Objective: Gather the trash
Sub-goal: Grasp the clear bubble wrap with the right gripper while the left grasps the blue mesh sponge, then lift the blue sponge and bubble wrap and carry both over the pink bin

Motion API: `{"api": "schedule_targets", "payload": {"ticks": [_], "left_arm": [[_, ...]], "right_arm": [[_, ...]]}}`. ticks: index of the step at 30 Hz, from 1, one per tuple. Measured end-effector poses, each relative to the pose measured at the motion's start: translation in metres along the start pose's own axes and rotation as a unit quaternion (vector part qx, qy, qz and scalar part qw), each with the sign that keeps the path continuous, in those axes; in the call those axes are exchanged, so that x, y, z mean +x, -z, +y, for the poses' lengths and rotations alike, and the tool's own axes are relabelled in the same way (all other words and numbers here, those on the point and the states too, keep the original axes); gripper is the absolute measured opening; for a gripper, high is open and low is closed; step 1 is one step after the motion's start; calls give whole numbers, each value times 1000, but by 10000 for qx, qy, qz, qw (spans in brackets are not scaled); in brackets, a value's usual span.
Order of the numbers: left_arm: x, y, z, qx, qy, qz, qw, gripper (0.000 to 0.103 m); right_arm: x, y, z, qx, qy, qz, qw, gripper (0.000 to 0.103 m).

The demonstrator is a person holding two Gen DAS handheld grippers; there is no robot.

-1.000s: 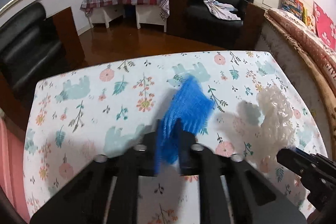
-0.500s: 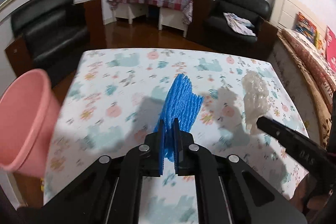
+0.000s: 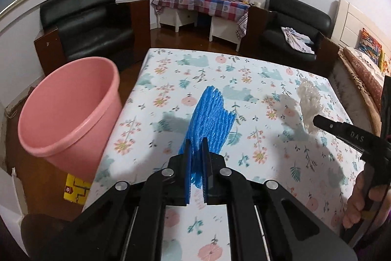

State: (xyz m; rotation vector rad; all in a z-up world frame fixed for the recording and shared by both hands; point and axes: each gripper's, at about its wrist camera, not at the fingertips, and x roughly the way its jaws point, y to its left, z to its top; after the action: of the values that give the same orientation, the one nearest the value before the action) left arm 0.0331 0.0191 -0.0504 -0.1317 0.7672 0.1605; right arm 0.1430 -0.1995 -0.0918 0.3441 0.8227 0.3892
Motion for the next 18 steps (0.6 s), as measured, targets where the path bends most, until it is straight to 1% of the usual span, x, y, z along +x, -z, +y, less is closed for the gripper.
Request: {"api": "schedule_targets", "payload": {"ticks": [5, 11, 18], "left_arm": [[-8, 2, 10, -204, -20, -52, 9998, 6], [-17, 7, 14, -296, 35, -139, 9995, 6], [-28, 9, 20, -391, 38, -237, 9989, 6]], "right_arm": [[2, 0, 1, -34, 60, 43, 10000, 9], [9, 2, 8, -187, 160, 187, 9995, 9], [11, 3, 14, -347, 333, 174, 9987, 9]]}}
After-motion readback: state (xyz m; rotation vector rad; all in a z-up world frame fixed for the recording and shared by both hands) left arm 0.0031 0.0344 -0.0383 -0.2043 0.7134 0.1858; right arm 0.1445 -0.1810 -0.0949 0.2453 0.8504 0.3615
